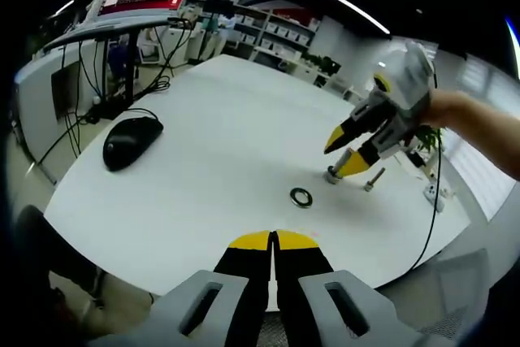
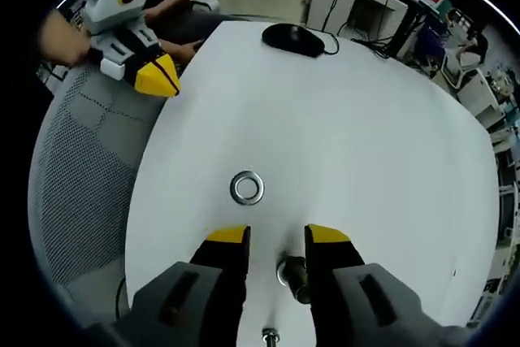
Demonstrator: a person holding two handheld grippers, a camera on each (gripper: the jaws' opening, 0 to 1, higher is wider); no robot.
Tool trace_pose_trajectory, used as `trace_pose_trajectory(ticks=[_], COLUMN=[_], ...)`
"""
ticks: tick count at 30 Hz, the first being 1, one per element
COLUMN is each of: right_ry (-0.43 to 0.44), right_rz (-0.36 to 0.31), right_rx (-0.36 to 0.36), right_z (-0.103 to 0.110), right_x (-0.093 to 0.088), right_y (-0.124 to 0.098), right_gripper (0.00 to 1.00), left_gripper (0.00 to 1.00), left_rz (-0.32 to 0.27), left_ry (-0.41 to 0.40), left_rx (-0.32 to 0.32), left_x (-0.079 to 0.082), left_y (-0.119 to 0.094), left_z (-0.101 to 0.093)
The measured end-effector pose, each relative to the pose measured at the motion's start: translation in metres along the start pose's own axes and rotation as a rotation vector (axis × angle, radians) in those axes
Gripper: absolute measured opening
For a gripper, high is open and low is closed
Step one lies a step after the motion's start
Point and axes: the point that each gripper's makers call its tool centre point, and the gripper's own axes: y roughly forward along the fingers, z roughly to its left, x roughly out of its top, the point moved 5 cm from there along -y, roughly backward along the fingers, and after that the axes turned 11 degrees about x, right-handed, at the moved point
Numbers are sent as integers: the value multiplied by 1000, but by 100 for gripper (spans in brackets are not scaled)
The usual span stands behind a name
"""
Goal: Place the washer onto the threaded stud by aligning its center hole with the stud, sliding it down to the base, and recovering from edge contact or off-axis alignment until the washer reaches the visible bottom stop.
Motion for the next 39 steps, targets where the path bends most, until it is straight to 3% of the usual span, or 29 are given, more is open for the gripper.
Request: trace_pose_trajectory(ticks=[8,17,20,25,27,29,36,39], right_ry=[-11,-17,-46,-56,-44,-4,-22,18], right_rz=[1,47,69,79,75,54,36,-20], right_rx=[60,100,71,84,84,67,62,53], right_z=[12,15,12,13,13,10,11,11], right_x=[8,11,14,17,17,17,14,13], right_y=[31,54,55,55,55,54,57,57], right_gripper=[33,34,33,33,32,24,22,22], left_gripper=[0,0,0,0,0,0,0,0], left_rz=[0,-2,-2,-4,-4,-4,-2,-3], left_ry=[0,-2,-3,-4,-5,-4,-2,-2], left_rx=[1,0,1,0,0,0,1,1], left_x=[0,1,1,1,1,1,1,1], left_y=[0,1,0,0,0,0,0,0], left_z=[0,0,0,0,0,0,0,0])
